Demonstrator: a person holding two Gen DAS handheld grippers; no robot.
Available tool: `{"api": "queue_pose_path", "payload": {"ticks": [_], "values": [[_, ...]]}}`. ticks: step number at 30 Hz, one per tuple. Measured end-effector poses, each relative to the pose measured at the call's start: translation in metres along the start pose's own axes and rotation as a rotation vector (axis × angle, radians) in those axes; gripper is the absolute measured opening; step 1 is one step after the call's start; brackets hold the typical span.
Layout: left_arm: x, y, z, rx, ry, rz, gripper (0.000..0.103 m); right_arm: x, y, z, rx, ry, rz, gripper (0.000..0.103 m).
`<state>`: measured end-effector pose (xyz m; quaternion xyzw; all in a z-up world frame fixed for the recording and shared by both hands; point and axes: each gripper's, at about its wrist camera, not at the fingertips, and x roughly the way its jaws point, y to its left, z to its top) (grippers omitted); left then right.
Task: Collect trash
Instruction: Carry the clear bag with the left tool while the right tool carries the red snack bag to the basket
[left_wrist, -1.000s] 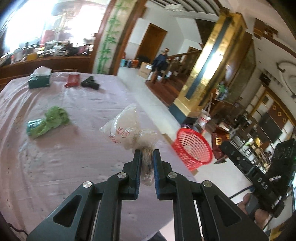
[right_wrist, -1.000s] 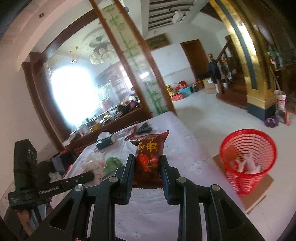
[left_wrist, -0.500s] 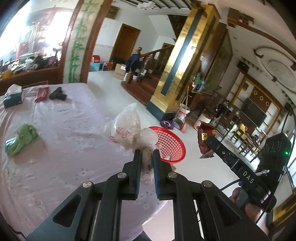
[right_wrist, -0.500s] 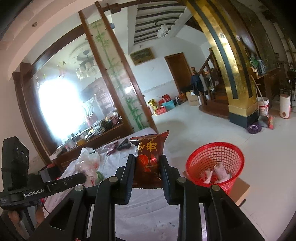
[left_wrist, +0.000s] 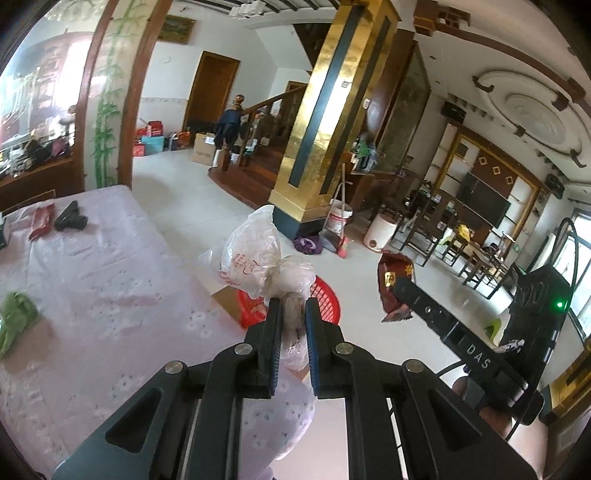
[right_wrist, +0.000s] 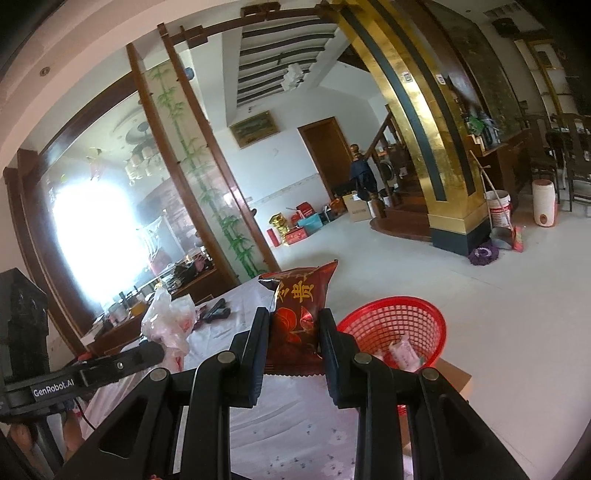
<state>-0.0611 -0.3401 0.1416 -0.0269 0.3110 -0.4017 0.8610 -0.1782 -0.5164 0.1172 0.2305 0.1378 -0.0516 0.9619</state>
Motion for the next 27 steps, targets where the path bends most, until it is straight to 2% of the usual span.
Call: {"api": "queue_pose_path", "payload": {"ticks": [14,27], "values": [[0.068,-0.005,0.017,0.016,0.089,-0.067,0.012,0.013,-0.03,0.008,0.049,0.002,-0.034,0.028],[0.103,-0.01,0.015,0.026,0.141,-0.121,0.012,0.025,-0.044,0.011,0.061,0.014,-0.057,0.028]]}}
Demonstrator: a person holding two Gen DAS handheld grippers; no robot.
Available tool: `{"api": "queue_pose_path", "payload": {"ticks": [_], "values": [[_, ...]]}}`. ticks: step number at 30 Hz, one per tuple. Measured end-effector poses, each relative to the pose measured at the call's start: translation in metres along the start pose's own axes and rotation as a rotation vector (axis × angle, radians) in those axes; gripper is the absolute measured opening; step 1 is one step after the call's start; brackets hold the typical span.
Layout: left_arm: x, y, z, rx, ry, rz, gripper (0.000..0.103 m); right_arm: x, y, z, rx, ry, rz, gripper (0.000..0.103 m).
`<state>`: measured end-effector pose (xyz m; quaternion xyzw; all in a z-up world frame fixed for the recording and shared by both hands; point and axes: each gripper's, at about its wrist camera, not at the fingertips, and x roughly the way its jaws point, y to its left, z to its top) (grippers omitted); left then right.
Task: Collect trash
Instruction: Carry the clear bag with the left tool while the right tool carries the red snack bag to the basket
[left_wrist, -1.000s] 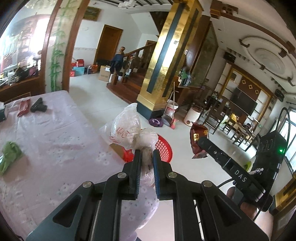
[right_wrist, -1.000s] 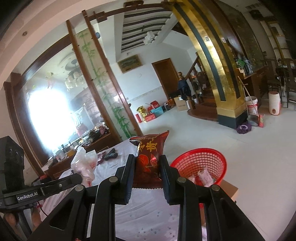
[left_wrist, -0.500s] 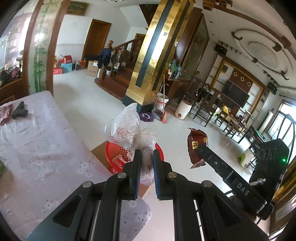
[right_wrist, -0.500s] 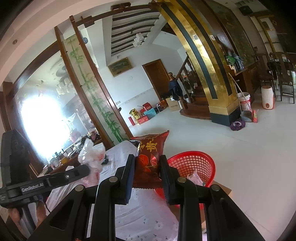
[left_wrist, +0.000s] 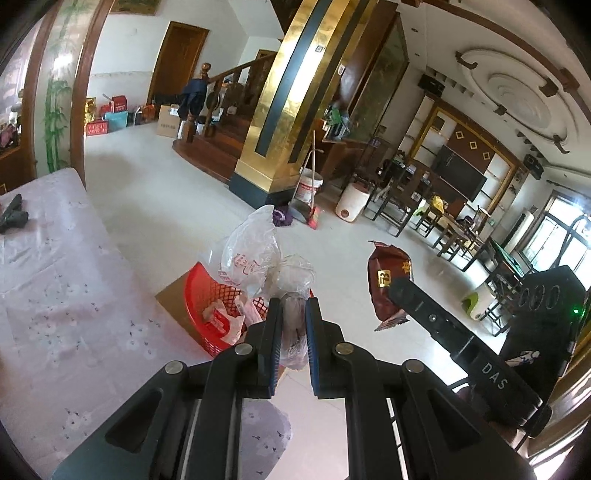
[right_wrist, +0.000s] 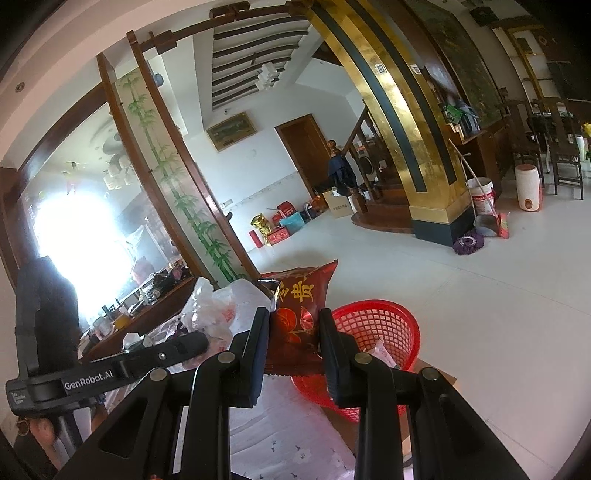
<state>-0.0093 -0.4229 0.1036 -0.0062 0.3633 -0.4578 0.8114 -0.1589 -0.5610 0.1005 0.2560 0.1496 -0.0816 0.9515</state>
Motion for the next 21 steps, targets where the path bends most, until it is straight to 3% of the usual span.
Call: {"api": "queue_pose_path", "payload": {"ticks": [12,18,21], "values": [[0.018,0.003,0.002,0.0,0.02,0.001,0.012,0.016,-0.01,0.003,0.011,0.022,-0.016,0.028],[0.049,0.011,0.004,-0.017,0.083,-0.032,0.012,0.037,-0.028,0.002,0.056,0.062,-0.017,0.028],[0.068,0.018,0.008,-0.017,0.099,-0.01,0.012,0.054,-0.041,-0.002,0.093,0.098,-0.028,0.028]]}}
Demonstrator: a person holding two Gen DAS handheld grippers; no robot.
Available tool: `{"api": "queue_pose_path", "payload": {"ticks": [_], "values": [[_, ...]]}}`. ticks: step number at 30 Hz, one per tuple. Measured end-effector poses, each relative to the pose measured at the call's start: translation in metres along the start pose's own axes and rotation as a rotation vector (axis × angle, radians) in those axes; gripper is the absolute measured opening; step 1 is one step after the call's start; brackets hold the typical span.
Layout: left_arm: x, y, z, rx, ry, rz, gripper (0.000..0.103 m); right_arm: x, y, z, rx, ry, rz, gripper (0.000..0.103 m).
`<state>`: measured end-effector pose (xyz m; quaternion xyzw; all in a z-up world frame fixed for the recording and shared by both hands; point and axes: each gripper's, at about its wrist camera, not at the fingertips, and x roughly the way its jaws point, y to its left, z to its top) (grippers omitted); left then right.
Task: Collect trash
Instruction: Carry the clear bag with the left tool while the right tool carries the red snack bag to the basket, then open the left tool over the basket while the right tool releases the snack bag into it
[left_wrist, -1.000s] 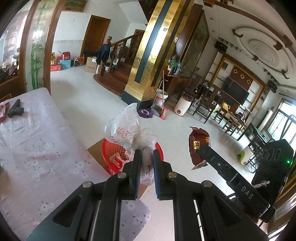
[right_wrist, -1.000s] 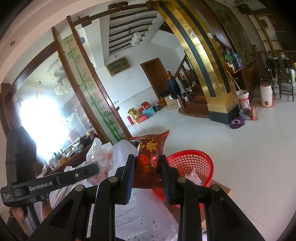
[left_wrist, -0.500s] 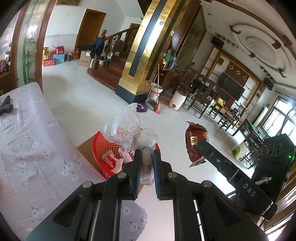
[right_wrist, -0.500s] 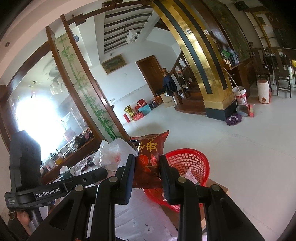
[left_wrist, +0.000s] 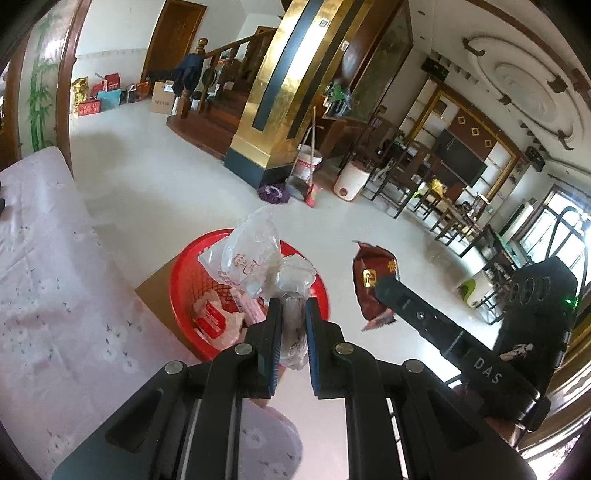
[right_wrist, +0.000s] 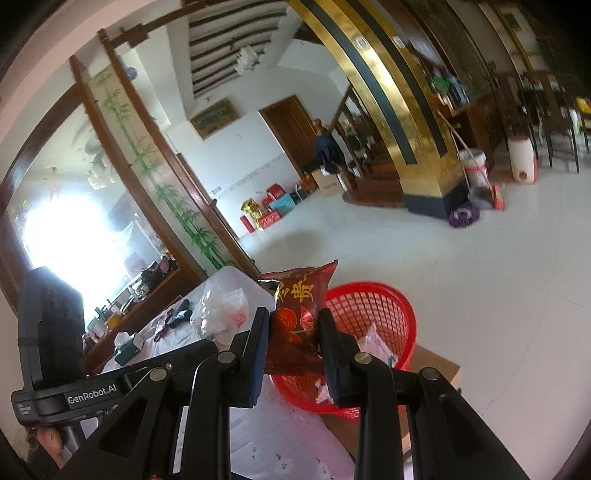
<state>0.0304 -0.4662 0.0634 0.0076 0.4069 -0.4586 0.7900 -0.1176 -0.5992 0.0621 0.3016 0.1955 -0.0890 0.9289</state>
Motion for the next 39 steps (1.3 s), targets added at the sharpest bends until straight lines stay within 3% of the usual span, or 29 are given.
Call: {"api": "queue_pose_path", "payload": {"ticks": [10,23,25,27,30,31,39], "values": [[0.051,0.025,0.003,-0.063,0.073,0.033,0.012,0.047,-0.025,-0.003,0.056,0.076,-0.042,0.028],[0.083,0.04,-0.005,-0.083,0.139,0.069,0.013,0.086,-0.036,-0.01,0.088,0.145,-0.07,0.03],[0.082,0.04,-0.007,-0.08,0.144,0.074,0.019,0.088,-0.037,-0.01,0.104,0.148,-0.063,0.032],[0.075,0.041,-0.009,-0.091,0.14,0.07,0.025,0.085,-0.036,-0.009,0.107,0.141,-0.065,0.044],[0.055,0.044,-0.008,-0.116,0.1,0.07,0.044,0.075,-0.029,-0.006,0.102,0.118,-0.051,0.046],[0.045,0.045,-0.009,-0.12,0.079,0.069,0.047,0.07,-0.025,-0.005,0.1,0.11,-0.042,0.047],[-0.077,0.07,-0.038,-0.198,-0.097,0.183,0.07,0.028,0.043,-0.007,-0.002,0.044,0.083,0.074]]}}
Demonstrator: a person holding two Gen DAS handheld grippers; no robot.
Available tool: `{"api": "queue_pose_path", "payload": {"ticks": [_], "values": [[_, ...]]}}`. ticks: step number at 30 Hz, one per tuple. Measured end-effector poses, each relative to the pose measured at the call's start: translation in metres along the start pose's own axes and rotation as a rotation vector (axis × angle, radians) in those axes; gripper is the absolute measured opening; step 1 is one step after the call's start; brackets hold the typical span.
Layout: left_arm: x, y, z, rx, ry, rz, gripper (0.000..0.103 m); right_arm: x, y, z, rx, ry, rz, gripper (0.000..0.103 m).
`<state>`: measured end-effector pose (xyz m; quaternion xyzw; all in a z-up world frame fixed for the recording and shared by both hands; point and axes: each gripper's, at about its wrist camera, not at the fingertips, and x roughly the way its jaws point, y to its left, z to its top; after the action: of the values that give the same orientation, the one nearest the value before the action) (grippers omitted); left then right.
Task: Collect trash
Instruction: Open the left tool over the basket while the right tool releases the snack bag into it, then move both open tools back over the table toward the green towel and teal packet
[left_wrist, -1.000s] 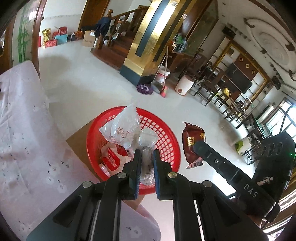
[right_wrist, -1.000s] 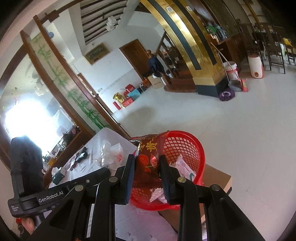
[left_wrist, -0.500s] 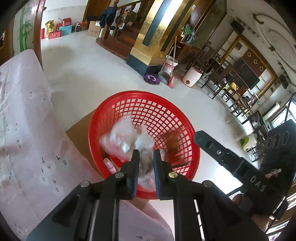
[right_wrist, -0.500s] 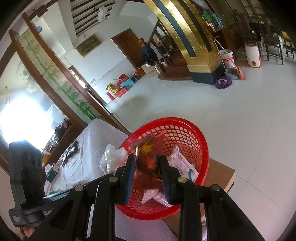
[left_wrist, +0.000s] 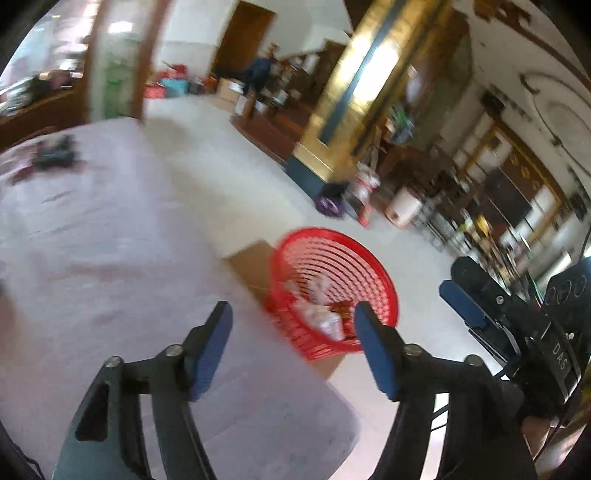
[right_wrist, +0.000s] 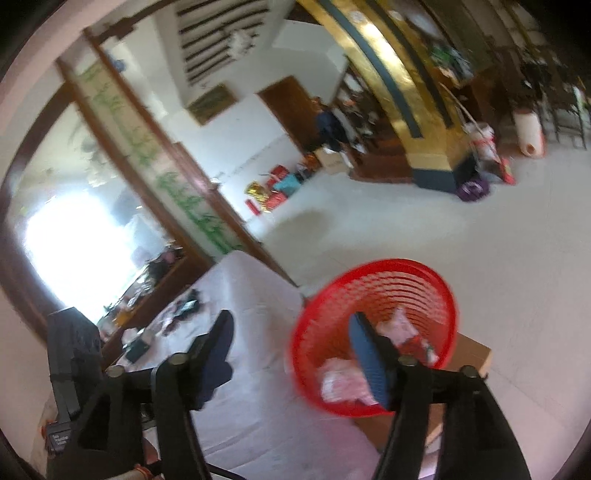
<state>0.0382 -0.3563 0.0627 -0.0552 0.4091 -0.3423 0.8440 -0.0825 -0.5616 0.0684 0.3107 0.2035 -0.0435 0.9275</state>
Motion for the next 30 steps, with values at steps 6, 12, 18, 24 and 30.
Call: {"api": "queue_pose_path", "payload": {"ticks": [6,12,18,24,30], "values": [[-0.093,0.063,-0.015,-0.111,-0.133,0.139,0.071,0.01,0.074,-0.023,-0.094,0.067,0.137,0.076],[-0.177,0.135,-0.027,-0.201,-0.249,0.296,0.071,0.044,0.148,-0.057,-0.184,0.173,0.259,0.076],[-0.236,0.208,-0.034,-0.306,-0.323,0.417,0.071,0.091,0.22,-0.097,-0.252,0.292,0.349,0.076],[-0.255,0.275,-0.037,-0.42,-0.322,0.484,0.071,0.15,0.273,-0.131,-0.271,0.407,0.378,0.076],[-0.249,0.319,-0.045,-0.47,-0.281,0.511,0.071,0.209,0.304,-0.161,-0.267,0.5,0.368,0.076]]}}
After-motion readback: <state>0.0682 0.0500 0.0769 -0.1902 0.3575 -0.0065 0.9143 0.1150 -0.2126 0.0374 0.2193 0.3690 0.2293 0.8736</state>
